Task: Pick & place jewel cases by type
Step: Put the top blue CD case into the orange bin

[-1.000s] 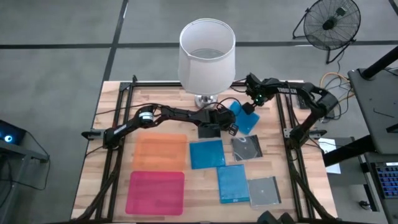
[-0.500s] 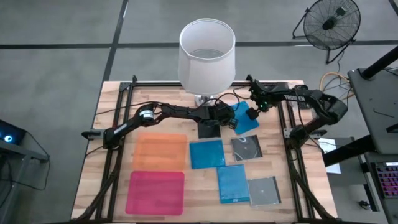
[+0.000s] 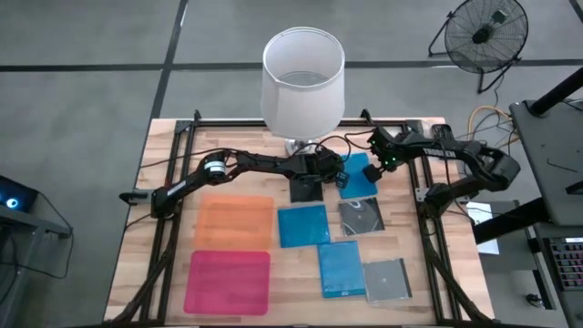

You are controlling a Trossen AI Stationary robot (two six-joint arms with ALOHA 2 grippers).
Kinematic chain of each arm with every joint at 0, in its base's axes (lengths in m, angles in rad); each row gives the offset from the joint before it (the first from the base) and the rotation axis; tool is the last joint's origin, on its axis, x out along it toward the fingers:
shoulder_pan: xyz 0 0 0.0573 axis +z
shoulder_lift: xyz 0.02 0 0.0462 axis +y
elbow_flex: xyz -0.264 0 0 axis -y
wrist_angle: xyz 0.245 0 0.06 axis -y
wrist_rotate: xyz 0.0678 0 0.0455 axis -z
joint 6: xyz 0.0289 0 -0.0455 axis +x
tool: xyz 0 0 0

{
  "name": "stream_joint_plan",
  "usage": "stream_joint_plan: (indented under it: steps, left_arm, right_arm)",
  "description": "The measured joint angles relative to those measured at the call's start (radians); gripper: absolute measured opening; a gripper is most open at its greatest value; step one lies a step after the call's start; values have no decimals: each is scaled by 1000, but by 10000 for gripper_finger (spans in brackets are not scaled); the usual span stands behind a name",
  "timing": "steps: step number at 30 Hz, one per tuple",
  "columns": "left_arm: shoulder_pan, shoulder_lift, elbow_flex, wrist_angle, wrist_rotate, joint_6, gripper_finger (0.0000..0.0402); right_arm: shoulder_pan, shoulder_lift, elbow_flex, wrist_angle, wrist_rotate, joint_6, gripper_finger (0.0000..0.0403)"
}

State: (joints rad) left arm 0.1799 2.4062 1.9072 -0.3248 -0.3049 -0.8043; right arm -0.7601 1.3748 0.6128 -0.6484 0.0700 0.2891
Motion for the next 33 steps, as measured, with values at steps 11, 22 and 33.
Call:
stream_joint_plan:
  steps: [11, 22, 33]
  left_arm:
    - [-7, -27, 3, -46, 8, 5, 0]
    - [-53, -47, 3, -50, 53, -40, 0]
    - [-102, -53, 3, 56, 311, -42, 0]
  right_arm:
    - [-5, -92, 2, -8, 71, 33, 328]
    - [-6, -144, 2, -41, 6, 43, 328]
    - [-6, -164, 2, -32, -93, 5, 303]
